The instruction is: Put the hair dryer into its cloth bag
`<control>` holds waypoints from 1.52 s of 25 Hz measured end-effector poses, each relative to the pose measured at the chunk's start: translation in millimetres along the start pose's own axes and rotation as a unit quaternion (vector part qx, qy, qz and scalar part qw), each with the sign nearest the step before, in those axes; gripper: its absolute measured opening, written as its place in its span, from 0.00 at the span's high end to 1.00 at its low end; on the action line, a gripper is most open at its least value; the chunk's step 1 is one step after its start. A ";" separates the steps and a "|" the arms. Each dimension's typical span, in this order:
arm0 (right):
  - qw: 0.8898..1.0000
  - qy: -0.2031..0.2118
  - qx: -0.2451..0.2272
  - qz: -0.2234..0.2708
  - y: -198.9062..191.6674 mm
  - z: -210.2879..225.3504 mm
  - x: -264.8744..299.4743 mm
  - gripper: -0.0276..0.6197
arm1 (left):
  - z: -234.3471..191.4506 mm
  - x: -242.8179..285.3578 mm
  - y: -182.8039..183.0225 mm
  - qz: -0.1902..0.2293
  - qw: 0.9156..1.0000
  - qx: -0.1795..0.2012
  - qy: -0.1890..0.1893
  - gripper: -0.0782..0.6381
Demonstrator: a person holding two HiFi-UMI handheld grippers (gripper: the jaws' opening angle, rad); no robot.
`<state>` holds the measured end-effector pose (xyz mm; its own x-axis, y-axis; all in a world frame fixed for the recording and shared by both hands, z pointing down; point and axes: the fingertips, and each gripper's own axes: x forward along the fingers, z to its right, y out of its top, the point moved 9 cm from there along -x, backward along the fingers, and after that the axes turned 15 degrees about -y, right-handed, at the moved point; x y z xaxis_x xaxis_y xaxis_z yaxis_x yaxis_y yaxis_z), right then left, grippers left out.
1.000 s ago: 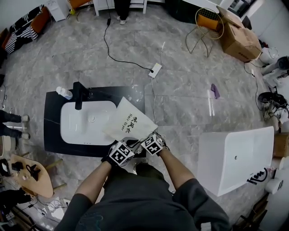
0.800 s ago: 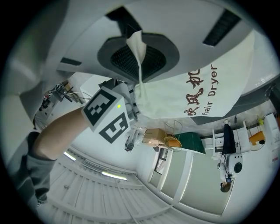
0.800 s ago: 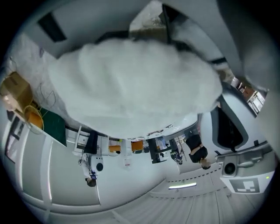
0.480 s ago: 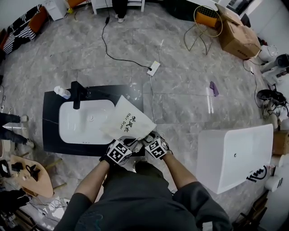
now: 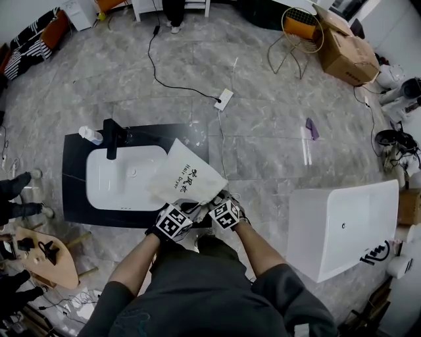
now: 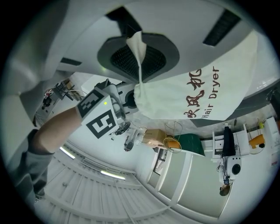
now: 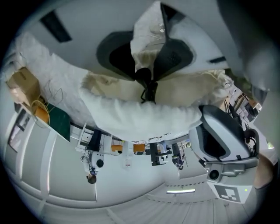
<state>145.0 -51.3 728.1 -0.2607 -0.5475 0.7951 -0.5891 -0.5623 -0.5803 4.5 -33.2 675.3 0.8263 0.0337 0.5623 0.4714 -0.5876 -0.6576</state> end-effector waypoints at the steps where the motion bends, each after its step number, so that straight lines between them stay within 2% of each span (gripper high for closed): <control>1: 1.000 -0.001 0.001 0.000 0.5 -0.5 1.0 0.75 | -0.6 -0.4 0.2 0.000 1.000 0.000 0.001 0.86; 8: 1.000 0.005 -0.010 -0.007 -5.2 4.5 -6.4 0.74 | 0.6 0.3 -1.4 0.007 1.000 -0.005 0.010 0.85; 9: 1.000 0.006 -0.013 -0.008 -7.7 6.3 -9.6 0.74 | 2.6 1.5 -1.4 0.006 1.000 -0.003 0.008 0.83; 11: 1.000 0.003 -0.016 -0.013 -15.2 10.6 -15.5 0.74 | 10.2 9.4 -4.0 -0.010 1.000 0.011 -0.006 0.70; 14: 0.999 -0.005 -0.013 -0.029 -28.0 16.6 -20.7 0.74 | 20.5 31.7 -20.3 -0.061 0.997 0.044 -0.019 0.63; 16: 0.999 -0.009 -0.008 -0.034 -31.3 19.9 -23.2 0.74 | 21.0 38.3 -27.8 -0.073 0.996 0.046 -0.015 0.60; 22: 0.999 -0.018 0.011 -0.031 -28.5 37.1 -28.5 0.74 | 8.1 27.3 -24.1 -0.043 0.999 0.028 0.005 0.60; 25: 0.998 -0.013 0.051 -0.036 -29.3 47.5 -26.2 0.72 | -3.1 5.8 -18.5 -0.016 0.999 0.008 0.026 0.60; 29: 0.990 0.002 0.138 -0.039 -25.9 70.0 -25.9 0.71 | -29.2 -35.5 -20.3 0.033 0.996 -0.029 0.079 0.57; 33: 0.966 0.049 0.251 -0.039 -23.0 91.4 -21.5 0.71 | -65.9 -86.3 -36.4 0.079 0.983 -0.086 0.143 0.52; 38: 0.943 0.088 0.317 -0.048 -21.2 96.1 -15.9 0.70 | -100.6 -136.1 -58.2 0.100 0.965 -0.136 0.202 0.49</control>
<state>235.1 -90.3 710.8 -0.3845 -0.3952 0.8343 -0.0555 -0.8922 -0.4482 -166.4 -84.9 687.5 0.6793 -0.3876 0.6231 0.1714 -0.7418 -0.6483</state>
